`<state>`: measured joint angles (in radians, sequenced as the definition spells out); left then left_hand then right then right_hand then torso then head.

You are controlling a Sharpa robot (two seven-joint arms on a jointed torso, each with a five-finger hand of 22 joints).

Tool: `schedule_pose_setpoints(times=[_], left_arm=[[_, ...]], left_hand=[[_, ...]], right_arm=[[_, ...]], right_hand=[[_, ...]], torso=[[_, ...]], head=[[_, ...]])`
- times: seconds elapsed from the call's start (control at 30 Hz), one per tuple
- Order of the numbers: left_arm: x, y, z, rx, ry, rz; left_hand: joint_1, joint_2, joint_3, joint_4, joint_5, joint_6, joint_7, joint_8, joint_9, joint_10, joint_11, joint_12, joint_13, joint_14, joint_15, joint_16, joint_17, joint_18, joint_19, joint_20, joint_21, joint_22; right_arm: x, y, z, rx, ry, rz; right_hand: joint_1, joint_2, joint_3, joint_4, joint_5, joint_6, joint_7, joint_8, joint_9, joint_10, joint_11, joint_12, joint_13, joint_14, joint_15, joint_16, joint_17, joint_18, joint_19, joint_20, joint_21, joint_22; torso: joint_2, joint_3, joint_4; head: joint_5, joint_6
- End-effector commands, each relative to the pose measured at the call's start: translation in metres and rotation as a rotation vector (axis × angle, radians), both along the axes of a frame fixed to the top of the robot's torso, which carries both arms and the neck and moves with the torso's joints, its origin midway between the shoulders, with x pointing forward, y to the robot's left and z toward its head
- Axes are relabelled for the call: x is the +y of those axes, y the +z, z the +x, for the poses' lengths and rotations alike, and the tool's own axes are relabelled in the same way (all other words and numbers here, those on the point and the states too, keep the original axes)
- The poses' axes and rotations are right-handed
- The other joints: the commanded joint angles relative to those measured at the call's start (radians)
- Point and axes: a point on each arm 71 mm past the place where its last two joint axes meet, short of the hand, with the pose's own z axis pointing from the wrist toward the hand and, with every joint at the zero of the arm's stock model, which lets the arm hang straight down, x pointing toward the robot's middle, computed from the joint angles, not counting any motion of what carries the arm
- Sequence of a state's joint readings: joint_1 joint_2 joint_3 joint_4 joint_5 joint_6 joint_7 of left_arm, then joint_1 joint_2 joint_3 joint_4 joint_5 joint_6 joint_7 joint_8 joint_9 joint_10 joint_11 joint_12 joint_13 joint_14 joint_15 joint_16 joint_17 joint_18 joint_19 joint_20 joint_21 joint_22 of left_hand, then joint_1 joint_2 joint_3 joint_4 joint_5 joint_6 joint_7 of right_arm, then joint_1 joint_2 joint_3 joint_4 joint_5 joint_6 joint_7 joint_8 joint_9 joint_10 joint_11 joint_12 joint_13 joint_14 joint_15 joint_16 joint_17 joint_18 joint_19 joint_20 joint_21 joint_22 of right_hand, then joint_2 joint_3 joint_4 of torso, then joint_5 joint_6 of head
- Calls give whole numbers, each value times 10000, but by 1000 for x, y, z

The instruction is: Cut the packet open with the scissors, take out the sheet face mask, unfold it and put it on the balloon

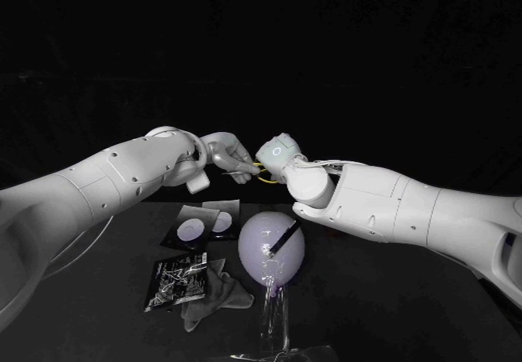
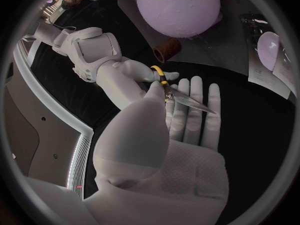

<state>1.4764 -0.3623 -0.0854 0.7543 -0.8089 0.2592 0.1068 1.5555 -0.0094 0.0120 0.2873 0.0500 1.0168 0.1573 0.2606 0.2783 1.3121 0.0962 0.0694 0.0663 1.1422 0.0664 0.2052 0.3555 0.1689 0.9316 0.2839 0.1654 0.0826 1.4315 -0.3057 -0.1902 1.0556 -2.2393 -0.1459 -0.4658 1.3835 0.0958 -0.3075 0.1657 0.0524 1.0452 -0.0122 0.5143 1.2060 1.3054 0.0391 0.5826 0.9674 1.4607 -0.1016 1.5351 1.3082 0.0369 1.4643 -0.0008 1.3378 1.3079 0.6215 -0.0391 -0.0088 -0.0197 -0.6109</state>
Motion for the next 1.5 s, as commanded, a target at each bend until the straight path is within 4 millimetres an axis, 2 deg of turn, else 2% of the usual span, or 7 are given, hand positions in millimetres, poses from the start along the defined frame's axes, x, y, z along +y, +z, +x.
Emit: schedule_pose_setpoints(times=[0.03,0.43,0.77,0.9,1.13,1.37,1.5], left_arm=[[-9,-3,-4,514,-525,-139],[-8,-2,-4,624,-437,-535],[-7,-3,-5,844,-504,-607],[-7,-4,-5,983,-542,-609],[-7,-5,-6,1338,-579,-619],[-5,-7,-7,1752,-553,-625],[-4,-9,-7,1994,-556,-622]], left_hand=[[529,137,325,-90,-7,92,-71,-45,9,55,-90,-47,-2,56,-54,56,38,139,96,-26,42,-16],[1676,78,2322,-196,-17,228,-59,140,336,367,-117,-29,4,317,-105,-27,171,130,270,-225,267,75],[1117,-398,3565,-174,-23,91,-96,398,816,566,-154,-34,10,525,-141,-109,302,111,234,-256,465,184],[1000,-454,3748,-207,-16,64,-106,445,905,601,-163,-30,13,561,-149,-114,334,113,234,-261,502,204],[726,-529,4111,-287,-17,-1,-123,529,1086,682,-181,-23,17,634,-168,-120,411,114,229,-269,575,243],[549,-557,4320,-364,-20,-52,-133,572,1197,747,-194,-17,21,689,-187,-113,468,119,243,-282,630,271],[464,-551,4378,-372,-21,-70,-134,586,1236,761,-192,-19,20,700,-187,-114,488,116,241,-281,644,278]], right_arm=[[-2,6,2,-438,-194,20],[-2,7,1,-537,27,186],[0,10,-3,-738,894,690],[0,11,-4,-773,1248,958],[-1,13,-9,-784,1974,1680],[-7,13,-12,-504,2437,2286],[-11,12,-13,-273,2564,2499]], right_hand=[[1739,1659,1,46,-24,-17,36,-54,11,1245,-1089,3065,-7,935,-155,49,1729,102,95,24,33,1888],[1826,1565,-82,206,-26,-146,98,-390,-118,918,-1034,1727,-1048,906,-117,-7,1584,137,27,52,-146,1844],[2920,1284,-1014,1255,-25,-1302,971,-3373,-2411,-1176,-126,-3799,-5101,424,677,-1045,-531,589,-1179,530,-3041,913],[3007,1287,-1421,1223,-14,-1387,1020,-4178,-3342,-1137,11,-4932,-6285,33,808,-1956,-1938,897,-1879,736,-4951,178],[3079,1155,-1466,1254,-5,-1380,865,-4510,-3946,-1377,-113,-5205,-7194,-776,776,-3534,-4031,1371,-3250,838,-8363,-1219],[3084,998,-1472,1251,-22,-1423,753,-4496,-4318,-1445,-204,-5220,-7679,-985,754,-4043,-4573,1423,-3454,885,-9171,-1636],[2981,852,-1409,1246,-24,-1338,695,-4492,-4580,-1563,-256,-5216,-8058,-1815,732,-5336,-6095,1400,-3690,1000,-9665,-1943]], torso=[[0,-1,2],[-2,-3,2],[-3,-3,2],[-1,-1,2],[2,3,2],[-6,-3,-1],[-6,-2,-6]], head=[[8,3],[-1,-11],[6,-3],[6,5],[13,-20],[7,-46],[-18,-59]])
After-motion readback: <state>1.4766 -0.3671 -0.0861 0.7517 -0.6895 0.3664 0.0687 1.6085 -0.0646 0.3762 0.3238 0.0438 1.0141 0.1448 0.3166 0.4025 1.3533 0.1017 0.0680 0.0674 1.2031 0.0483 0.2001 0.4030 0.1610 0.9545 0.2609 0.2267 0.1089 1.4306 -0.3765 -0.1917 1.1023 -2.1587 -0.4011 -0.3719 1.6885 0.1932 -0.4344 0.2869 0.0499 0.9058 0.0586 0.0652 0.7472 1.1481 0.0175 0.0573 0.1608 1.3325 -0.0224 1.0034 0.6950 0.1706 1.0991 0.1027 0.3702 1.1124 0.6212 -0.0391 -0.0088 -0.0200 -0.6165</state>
